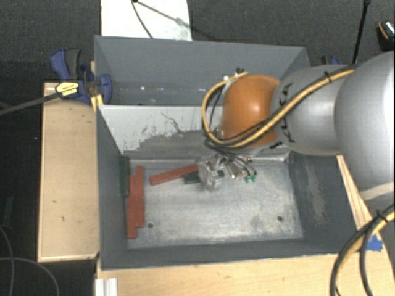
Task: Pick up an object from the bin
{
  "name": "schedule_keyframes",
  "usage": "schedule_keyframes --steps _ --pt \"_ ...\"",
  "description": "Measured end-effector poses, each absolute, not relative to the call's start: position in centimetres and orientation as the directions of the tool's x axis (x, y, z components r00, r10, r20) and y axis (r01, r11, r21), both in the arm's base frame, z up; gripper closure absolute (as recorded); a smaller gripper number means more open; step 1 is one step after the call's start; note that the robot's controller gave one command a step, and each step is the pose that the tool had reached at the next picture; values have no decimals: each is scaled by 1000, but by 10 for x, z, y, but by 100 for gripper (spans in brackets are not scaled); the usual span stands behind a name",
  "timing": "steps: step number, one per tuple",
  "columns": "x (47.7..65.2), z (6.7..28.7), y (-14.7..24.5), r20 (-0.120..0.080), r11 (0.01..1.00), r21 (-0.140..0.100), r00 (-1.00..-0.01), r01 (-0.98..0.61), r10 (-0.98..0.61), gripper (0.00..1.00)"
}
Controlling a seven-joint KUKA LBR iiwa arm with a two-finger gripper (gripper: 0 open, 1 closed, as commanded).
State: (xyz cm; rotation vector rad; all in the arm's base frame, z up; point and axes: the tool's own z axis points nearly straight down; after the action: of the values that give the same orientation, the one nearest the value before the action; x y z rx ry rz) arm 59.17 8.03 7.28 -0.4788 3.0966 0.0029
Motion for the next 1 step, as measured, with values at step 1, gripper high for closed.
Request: schedule_keyframes --steps 1 --pt "575 114 97 -6 1000 2 -1000 6 6 100"
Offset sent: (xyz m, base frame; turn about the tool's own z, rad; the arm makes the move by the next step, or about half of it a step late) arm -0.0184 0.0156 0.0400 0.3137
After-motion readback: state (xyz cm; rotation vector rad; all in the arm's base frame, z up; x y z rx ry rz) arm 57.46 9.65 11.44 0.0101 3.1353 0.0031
